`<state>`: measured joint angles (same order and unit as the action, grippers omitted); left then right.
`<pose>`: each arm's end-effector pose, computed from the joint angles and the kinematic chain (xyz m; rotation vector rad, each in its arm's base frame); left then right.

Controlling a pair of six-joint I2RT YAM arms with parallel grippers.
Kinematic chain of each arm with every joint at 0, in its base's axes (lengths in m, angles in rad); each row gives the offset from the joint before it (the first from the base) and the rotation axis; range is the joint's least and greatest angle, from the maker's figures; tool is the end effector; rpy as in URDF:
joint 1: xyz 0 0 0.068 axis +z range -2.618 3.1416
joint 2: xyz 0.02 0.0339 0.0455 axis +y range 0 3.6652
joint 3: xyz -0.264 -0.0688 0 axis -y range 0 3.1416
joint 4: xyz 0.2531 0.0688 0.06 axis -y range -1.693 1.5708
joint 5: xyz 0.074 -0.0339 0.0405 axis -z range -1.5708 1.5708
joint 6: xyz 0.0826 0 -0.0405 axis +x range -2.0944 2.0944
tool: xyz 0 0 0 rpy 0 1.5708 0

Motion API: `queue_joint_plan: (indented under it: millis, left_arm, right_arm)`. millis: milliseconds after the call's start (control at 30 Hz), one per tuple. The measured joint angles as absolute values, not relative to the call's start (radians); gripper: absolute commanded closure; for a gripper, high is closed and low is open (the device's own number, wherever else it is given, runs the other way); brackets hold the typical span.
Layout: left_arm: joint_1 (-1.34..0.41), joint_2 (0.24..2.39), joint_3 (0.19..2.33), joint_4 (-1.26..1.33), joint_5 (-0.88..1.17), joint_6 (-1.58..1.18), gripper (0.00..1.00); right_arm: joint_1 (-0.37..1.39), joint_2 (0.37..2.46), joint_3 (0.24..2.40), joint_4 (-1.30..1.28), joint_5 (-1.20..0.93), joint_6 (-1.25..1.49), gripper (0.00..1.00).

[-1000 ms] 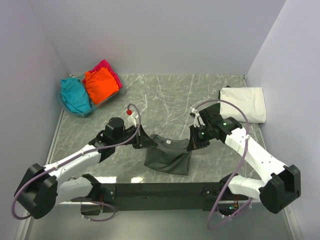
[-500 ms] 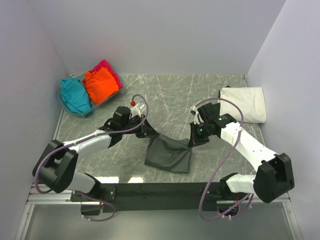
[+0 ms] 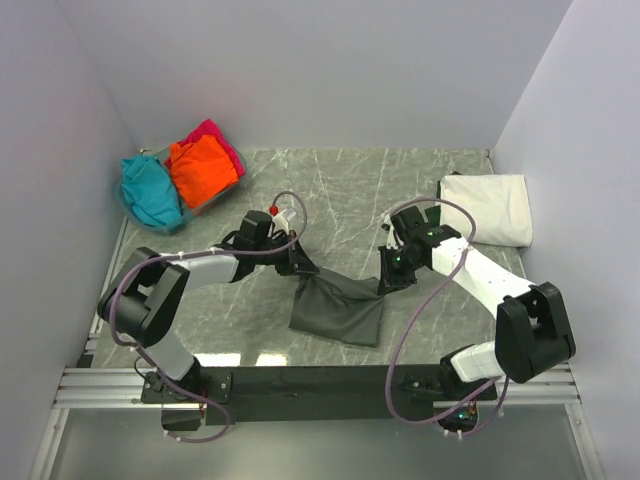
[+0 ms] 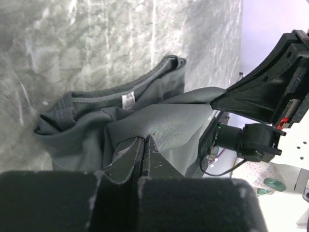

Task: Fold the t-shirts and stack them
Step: Fold the tshirt

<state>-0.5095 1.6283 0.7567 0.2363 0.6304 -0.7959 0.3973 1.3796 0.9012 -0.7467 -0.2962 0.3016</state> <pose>0.2881 -0.2168 0.1385 0.0489 2.4398 -1.3624 0.2433 0.1282 0.1655 -0.2115 2.8566 0.5725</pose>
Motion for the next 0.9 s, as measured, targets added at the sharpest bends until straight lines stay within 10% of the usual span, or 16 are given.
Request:
queue_joint_plan:
  millis: [233, 567, 900]
  left_arm:
    - [-0.502, 1.644, 0.805, 0.209, 0.586, -0.774, 0.93]
    - [-0.498, 1.545, 0.841, 0.134, 0.483, -0.720, 0.49]
    - [-0.659, 1.405, 0.863, 0.081, 0.302, -0.709, 0.48]
  right_arm:
    - [0.370, 1.365, 0.901, -0.728, -0.214, 0.330, 0.41]
    - [0.369, 1.194, 0.935, -0.726, -0.194, 0.348, 0.39]
    - [0.410, 1.203, 0.850, -0.638, -0.319, 0.389, 0.39]
